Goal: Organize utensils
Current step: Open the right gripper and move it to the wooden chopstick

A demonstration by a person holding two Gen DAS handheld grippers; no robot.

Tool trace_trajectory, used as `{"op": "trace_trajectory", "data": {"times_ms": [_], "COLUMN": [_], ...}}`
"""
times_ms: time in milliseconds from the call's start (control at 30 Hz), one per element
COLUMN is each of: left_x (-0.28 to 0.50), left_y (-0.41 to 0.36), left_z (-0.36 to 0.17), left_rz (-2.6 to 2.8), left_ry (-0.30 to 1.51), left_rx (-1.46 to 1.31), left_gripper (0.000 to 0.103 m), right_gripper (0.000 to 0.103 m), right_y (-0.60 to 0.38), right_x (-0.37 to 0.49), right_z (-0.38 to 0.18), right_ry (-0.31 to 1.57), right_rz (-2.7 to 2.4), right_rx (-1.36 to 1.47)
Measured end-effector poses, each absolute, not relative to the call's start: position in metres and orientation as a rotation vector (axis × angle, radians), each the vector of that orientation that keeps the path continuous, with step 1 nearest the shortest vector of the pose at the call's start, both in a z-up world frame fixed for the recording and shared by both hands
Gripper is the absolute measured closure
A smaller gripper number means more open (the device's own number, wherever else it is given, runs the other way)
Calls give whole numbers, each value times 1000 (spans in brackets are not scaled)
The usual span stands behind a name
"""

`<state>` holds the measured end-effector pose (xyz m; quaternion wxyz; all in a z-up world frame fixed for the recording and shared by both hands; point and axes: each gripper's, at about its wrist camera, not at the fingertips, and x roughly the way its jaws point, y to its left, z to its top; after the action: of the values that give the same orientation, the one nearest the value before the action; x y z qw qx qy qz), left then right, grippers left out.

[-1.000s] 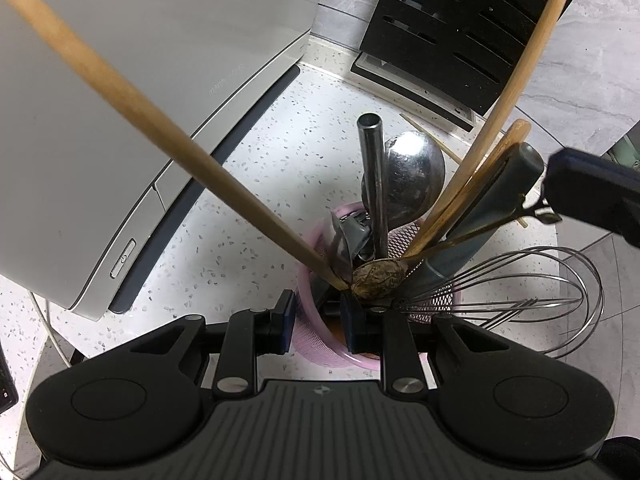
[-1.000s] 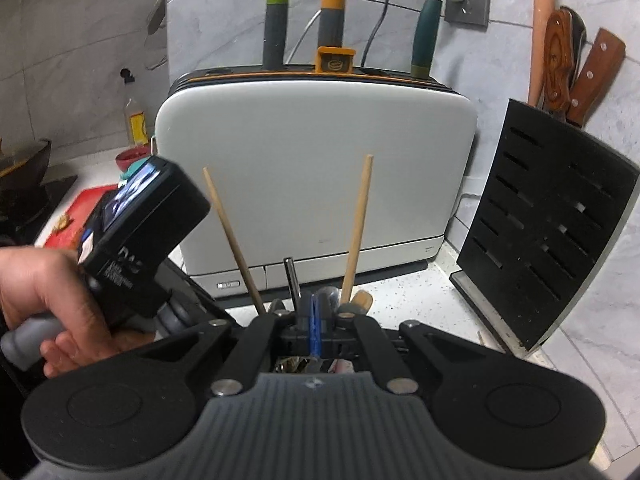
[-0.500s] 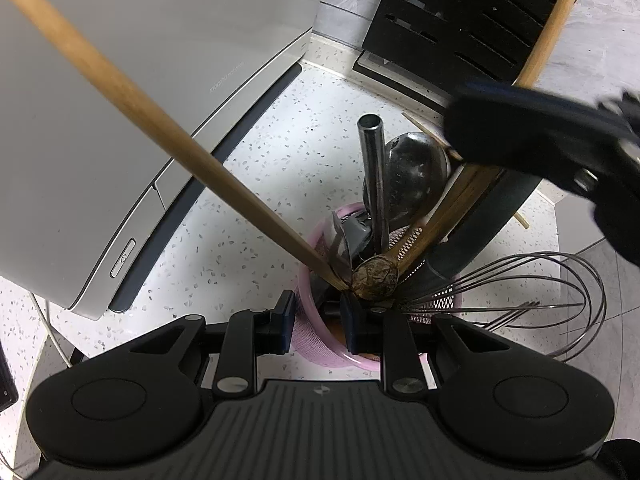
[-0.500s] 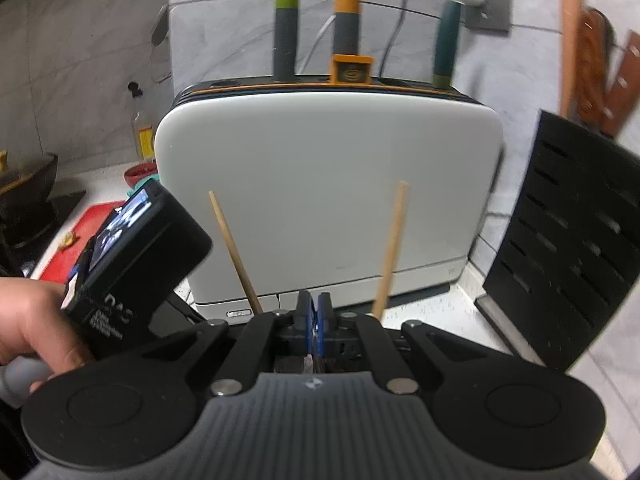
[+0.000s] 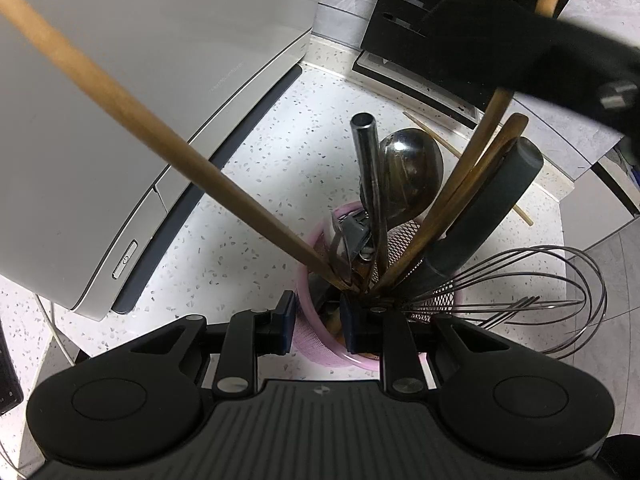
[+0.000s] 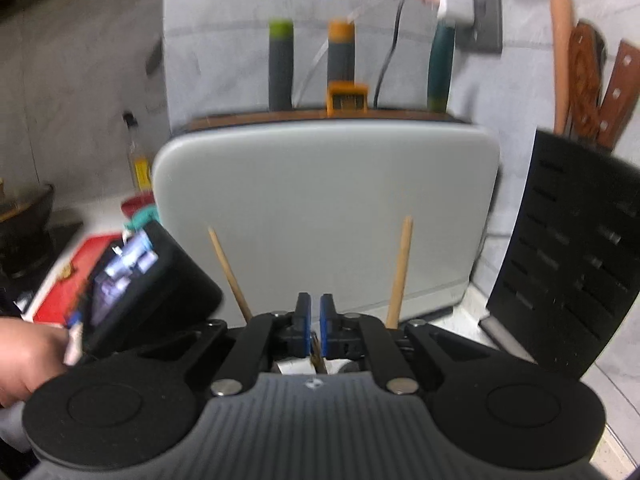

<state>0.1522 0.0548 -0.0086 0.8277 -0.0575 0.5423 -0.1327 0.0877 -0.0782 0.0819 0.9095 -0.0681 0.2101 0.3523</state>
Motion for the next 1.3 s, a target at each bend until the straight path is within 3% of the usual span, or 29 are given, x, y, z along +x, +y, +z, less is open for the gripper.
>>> {"op": "trace_trajectory", "data": {"times_ms": [200, 333, 667, 800, 900, 1033, 1300], "left_x": [152, 153, 153, 153, 151, 150, 151], "left_y": [55, 54, 55, 52, 51, 51, 50], "left_z": [-7, -7, -6, -6, -6, -6, -6], "left_rz": [-279, -278, -275, -258, -246, -249, -253], "left_ry": [1152, 1153, 1153, 1158, 1158, 1156, 1154], "left_rx": [-123, -123, -122, -124, -125, -128, -117], "left_gripper": [77, 77, 77, 79, 79, 78, 78], "right_gripper": [99, 83, 83, 83, 74, 74, 62], "right_y": [-96, -118, -171, -186, -202, -218, -263], "right_x": [73, 68, 85, 96, 111, 131, 153], "right_z": [94, 91, 63, 45, 21, -10, -44], "right_ry": [387, 373, 442, 467, 517, 604, 603], "right_rz": [756, 744, 679, 612, 520, 385, 194], "right_rx": [-80, -46, 44, 29, 46, 38, 11]}}
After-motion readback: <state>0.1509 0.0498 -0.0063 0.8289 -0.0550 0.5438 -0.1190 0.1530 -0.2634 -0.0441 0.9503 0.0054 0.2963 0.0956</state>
